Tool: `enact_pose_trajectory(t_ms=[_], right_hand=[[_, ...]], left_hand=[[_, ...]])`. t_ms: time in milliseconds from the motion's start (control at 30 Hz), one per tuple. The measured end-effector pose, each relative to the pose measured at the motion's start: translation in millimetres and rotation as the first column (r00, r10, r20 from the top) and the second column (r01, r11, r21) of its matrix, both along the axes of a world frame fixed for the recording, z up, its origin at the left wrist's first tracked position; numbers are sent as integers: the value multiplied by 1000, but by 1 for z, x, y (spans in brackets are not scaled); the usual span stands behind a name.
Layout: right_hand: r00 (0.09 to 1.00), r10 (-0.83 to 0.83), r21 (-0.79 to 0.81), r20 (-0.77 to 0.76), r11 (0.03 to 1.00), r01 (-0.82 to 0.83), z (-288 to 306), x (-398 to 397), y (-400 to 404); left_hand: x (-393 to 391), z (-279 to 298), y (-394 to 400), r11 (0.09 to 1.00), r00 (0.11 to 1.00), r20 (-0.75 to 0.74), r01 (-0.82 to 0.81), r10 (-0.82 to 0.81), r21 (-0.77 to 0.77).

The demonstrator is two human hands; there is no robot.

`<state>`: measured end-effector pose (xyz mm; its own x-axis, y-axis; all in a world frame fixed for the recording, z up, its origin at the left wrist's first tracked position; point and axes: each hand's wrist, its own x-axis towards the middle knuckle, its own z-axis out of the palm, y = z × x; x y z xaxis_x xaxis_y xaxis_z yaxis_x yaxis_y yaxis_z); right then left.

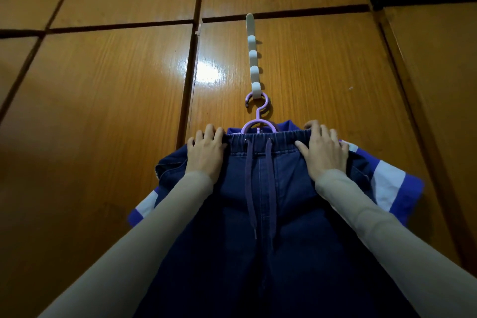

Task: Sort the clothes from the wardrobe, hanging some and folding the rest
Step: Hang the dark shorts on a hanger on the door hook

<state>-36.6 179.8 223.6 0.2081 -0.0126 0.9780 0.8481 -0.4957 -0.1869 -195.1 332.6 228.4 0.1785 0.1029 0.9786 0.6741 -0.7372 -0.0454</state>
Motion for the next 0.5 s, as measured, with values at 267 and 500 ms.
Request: enact_pose_trajectory(t_ms=[267,500], right_hand=[[991,-65,45,118,997,60,-51,20,18],[968,-154,-185,200,964,191,-124,33,24]], left_hand=[[6,-59,14,946,945,171,302,-280,-118],[20,-168,35,994,997,-17,74,-76,-79]])
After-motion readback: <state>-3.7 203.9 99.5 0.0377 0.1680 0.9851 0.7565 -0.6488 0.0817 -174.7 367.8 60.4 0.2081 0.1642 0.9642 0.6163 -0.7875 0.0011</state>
